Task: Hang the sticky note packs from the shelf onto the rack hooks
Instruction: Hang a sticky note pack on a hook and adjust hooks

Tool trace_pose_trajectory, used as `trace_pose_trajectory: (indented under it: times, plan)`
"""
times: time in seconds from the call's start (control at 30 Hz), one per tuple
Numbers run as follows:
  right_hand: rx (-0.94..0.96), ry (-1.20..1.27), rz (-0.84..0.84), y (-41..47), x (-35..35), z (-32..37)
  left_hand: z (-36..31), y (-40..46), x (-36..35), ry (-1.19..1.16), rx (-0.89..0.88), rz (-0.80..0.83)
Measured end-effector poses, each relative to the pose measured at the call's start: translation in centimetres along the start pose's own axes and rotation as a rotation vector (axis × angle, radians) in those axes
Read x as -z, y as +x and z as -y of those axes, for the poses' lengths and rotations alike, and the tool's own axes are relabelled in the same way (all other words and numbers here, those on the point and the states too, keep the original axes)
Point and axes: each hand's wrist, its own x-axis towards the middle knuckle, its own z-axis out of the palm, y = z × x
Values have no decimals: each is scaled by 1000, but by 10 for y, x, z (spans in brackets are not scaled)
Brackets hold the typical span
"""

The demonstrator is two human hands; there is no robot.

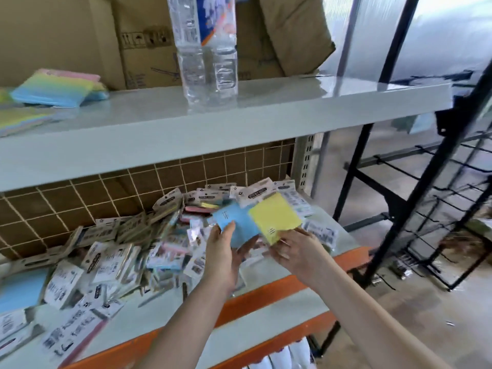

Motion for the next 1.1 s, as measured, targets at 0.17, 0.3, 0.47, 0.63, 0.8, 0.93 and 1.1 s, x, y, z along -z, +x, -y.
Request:
trace_pose_trajectory:
  times: [0.17,0.3,0.47,0.63,0.8,0.93,1.1]
  plan:
    - [118,-51,17,-16,51,22,55,-17,-66,76,35,160]
    - [214,26,-23,-29,100,51,98,-31,-105,206,35,253]
    - [269,106,-41,-54,173,87,144,-46,-149,404,111,400]
    - [334,47,-152,-83,241,124,168,-54,-197,403,252,599]
    - [526,-103,-248,-106,281,152,202,-59,-257,781,70,695]
    - [630,-99,-303,-116,303,173,231,-56,-297,721,29,756]
    - [700,-315,-486,-117,339,225,268,-51,-346,663,3,782]
